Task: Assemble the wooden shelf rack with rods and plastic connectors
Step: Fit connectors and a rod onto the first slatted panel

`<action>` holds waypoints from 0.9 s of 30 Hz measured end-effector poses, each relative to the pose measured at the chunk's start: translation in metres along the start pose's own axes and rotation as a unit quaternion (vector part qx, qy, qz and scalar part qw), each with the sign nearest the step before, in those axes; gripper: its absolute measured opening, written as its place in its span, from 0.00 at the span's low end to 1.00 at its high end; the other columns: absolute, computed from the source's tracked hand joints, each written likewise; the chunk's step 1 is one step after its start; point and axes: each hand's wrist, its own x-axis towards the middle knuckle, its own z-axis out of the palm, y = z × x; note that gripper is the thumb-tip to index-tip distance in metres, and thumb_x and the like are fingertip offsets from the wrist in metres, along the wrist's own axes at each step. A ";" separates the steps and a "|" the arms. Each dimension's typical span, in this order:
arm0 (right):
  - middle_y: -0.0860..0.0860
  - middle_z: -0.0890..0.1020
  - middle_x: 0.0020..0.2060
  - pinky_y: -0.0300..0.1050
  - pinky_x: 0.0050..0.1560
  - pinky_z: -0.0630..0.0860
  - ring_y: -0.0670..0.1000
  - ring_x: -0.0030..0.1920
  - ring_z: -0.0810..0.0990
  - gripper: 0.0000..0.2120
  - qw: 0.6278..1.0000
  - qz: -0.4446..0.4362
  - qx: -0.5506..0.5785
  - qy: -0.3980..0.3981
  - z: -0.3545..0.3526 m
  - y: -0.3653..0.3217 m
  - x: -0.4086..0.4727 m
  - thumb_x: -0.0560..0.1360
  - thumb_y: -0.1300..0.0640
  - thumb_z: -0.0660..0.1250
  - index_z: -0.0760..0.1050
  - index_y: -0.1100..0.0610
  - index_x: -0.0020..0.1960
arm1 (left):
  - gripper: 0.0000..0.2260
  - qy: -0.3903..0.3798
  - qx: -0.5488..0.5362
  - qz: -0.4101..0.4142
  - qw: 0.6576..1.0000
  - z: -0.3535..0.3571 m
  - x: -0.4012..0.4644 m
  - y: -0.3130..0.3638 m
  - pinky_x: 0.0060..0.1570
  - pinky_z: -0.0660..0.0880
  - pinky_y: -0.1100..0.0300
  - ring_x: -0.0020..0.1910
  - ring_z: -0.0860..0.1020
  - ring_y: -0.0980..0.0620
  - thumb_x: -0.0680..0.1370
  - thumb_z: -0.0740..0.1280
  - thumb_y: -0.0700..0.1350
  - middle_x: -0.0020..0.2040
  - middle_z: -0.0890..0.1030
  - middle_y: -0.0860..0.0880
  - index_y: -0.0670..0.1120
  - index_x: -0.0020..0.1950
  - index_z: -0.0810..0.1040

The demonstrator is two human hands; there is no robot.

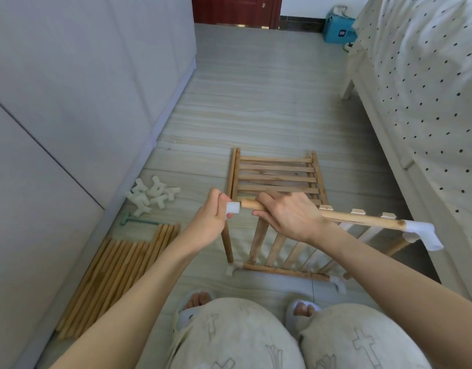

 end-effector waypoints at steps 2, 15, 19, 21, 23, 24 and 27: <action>0.51 0.77 0.52 0.45 0.31 0.66 0.58 0.40 0.79 0.22 1.000 -0.001 -0.007 -0.004 0.000 -0.002 -0.002 0.80 0.42 0.47 0.69 0.55 0.61 | 0.11 0.006 0.002 0.001 1.000 0.005 0.002 0.002 0.46 0.69 0.55 0.44 0.75 0.54 0.82 0.47 0.50 0.42 0.75 0.50 0.54 0.42 0.62; 0.50 0.77 0.54 0.45 0.33 0.67 0.56 0.43 0.80 0.22 1.000 0.008 0.002 -0.007 -0.004 -0.010 -0.014 0.80 0.41 0.47 0.68 0.54 0.62 | 0.11 -0.030 0.024 -0.019 0.999 0.005 -0.011 0.001 0.41 0.68 0.61 0.42 0.74 0.61 0.82 0.45 0.54 0.42 0.75 0.52 0.55 0.42 0.61; 0.50 0.78 0.53 0.44 0.32 0.65 0.56 0.43 0.79 0.21 1.000 0.009 0.017 0.002 -0.003 -0.010 -0.018 0.80 0.42 0.48 0.69 0.54 0.62 | 0.11 -0.038 0.045 -0.018 0.998 0.005 -0.010 0.002 0.38 0.66 0.63 0.40 0.73 0.61 0.81 0.45 0.54 0.41 0.75 0.53 0.55 0.42 0.61; 0.50 0.78 0.52 0.44 0.32 0.63 0.56 0.42 0.79 0.21 1.000 0.007 0.026 0.006 -0.003 -0.010 -0.019 0.80 0.42 0.49 0.70 0.54 0.62 | 0.11 -0.039 0.052 -0.021 0.998 0.006 -0.011 0.002 0.37 0.66 0.63 0.40 0.73 0.62 0.81 0.45 0.54 0.41 0.75 0.54 0.55 0.42 0.61; 0.51 0.78 0.51 0.43 0.31 0.63 0.56 0.41 0.79 0.21 0.999 0.009 0.033 0.010 -0.003 -0.009 -0.019 0.80 0.42 0.50 0.70 0.55 0.62 | 0.11 -0.038 0.062 -0.020 0.997 0.006 -0.010 0.004 0.36 0.65 0.66 0.39 0.72 0.64 0.82 0.45 0.54 0.41 0.75 0.54 0.55 0.42 0.60; 0.50 0.78 0.51 0.43 0.32 0.63 0.56 0.41 0.79 0.21 0.999 0.010 0.034 0.011 -0.003 -0.008 -0.019 0.80 0.42 0.50 0.70 0.54 0.62 | 0.11 -0.039 0.063 -0.021 0.997 0.006 -0.010 0.006 0.36 0.64 0.66 0.39 0.73 0.65 0.82 0.45 0.54 0.41 0.74 0.55 0.55 0.42 0.60; 0.50 0.78 0.51 0.44 0.32 0.64 0.56 0.42 0.79 0.21 0.999 0.014 0.034 0.012 -0.002 -0.007 -0.020 0.80 0.42 0.50 0.70 0.54 0.62 | 0.11 -0.042 0.062 -0.021 0.997 0.007 -0.009 0.008 0.37 0.65 0.66 0.41 0.73 0.66 0.82 0.45 0.54 0.42 0.74 0.54 0.55 0.42 0.60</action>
